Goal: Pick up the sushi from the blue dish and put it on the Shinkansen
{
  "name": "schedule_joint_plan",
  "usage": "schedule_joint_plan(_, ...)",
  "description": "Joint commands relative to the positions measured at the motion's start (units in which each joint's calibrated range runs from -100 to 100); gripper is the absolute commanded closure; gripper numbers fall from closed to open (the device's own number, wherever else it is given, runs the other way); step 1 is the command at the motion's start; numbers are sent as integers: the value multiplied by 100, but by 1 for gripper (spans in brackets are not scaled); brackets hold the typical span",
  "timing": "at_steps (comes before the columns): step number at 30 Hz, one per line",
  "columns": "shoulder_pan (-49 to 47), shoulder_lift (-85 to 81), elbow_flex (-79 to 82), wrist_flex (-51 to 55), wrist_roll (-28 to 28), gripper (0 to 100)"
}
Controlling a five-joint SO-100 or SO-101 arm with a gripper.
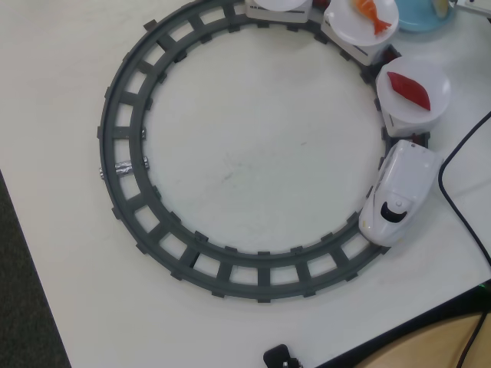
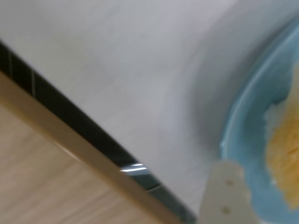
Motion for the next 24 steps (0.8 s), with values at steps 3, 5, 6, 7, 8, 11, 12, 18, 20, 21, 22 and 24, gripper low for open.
schedule_joint_plan(3, -206, 24, -195, -286, 274, 68)
schedule_joint_plan(5, -197, 66, -123, -491, 280, 68)
schedule_joint_plan(6, -197, 108, -114, -543, 285, 68)
schedule_joint_plan(7, -197, 158, -114, -585, 290, 68)
schedule_joint_plan(8, -180, 208, -114, -620, 316, 68)
schedule_joint_plan(11, -39, 383, -132, -688, 400, 68)
schedule_joint_plan(12, 14, 408, -132, -757, 400, 68)
schedule_joint_plan(18, 146, 542, -60, -919, 468, 68)
schedule_joint_plan(20, 137, 600, -42, -945, 474, 70)
schedule_joint_plan(21, 128, 650, -60, -945, 474, 72)
schedule_joint_plan(22, 111, 684, -69, -945, 474, 77)
schedule_joint_plan(24, 84, 717, -69, -945, 447, 88)
